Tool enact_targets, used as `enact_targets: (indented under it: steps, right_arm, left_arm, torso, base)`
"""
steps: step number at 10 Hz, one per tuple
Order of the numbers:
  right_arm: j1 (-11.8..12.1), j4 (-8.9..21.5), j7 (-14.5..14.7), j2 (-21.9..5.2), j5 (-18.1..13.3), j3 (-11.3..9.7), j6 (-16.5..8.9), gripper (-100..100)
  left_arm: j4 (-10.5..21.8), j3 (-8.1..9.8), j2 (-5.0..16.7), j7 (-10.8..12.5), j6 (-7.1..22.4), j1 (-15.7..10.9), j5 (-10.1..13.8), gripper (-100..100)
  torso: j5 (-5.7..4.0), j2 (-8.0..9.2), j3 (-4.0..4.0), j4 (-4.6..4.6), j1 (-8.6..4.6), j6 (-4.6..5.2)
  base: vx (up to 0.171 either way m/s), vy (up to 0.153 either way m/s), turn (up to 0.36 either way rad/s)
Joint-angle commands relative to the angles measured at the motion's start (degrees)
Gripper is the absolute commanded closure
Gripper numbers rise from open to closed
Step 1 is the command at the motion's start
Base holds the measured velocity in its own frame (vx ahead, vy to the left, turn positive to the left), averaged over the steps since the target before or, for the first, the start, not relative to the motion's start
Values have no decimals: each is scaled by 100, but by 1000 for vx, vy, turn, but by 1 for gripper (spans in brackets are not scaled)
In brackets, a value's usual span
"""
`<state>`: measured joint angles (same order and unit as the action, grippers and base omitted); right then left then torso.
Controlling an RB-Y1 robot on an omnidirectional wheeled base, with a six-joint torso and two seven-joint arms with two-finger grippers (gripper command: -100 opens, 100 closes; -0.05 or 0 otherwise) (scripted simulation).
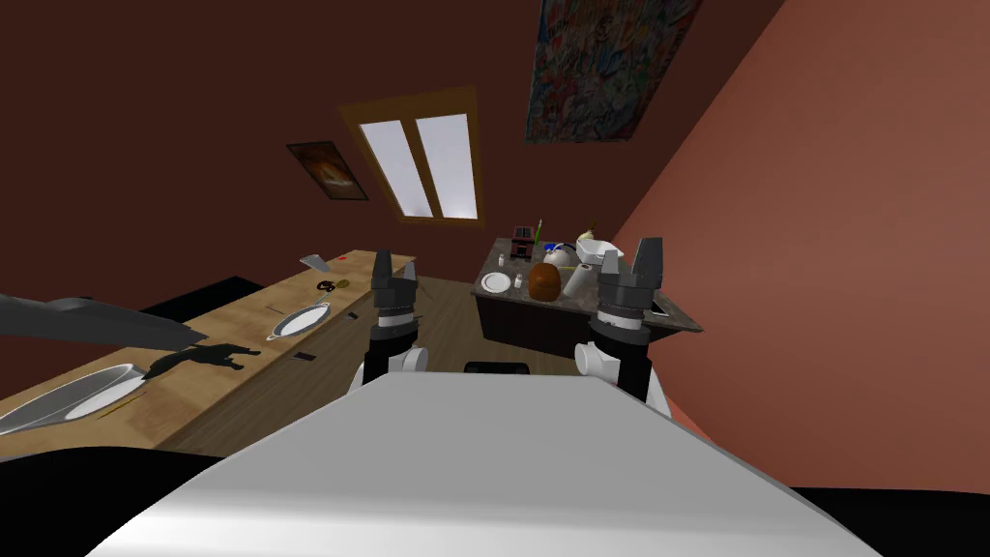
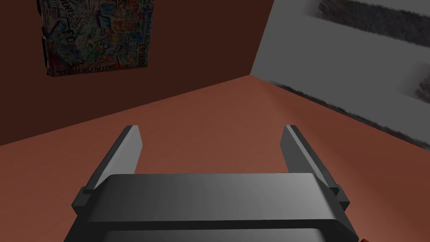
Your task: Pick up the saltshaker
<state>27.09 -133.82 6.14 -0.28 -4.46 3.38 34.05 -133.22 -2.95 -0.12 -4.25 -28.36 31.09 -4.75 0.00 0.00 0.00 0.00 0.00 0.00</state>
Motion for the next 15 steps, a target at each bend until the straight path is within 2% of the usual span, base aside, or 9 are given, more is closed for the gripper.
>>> enact_targets:
  steps: [1, 6, 12, 13, 15]
  right_arm:
    - [-32, 57, 29, -158, -17, 11, 15, -100]
    - [-284, 525, 260, -659, -150, 103, 130, -100]
    - [-805, 1544, 818, -1071, -428, 342, 347, -100]
    - [-805, 1588, 818, -1071, -428, 342, 347, -100]
    - [-1008, 2015, 1067, -1184, -535, 455, 416, -100]
  left_arm:
    - [0, 0, 0, 0, 0, 0, 0, 0]
    - [0, -1, -1, 0, 0, 0, 0, 0]
    - [0, -2, -2, 0, 0, 0, 0, 0]
    - [0, -2, -2, 0, 0, 0, 0, 0]
    - [0, -1, -1, 0, 0, 0, 0, 0]
  torso:
    - [0, 0, 0, 0, 0, 0]
    - [10, -7, -5, -2, 47, 0]
    - [19, -9, -5, -2, 83, 0]
    - [21, -13, -7, -3, 91, 0]
    - [14, -22, -13, -5, 61, -1]
  base:
    - [5, 30, -27]
    - [17, 112, -68]
    - [20, 212, -109]
    - [40, 175, -47]
    - [25, 168, -87]
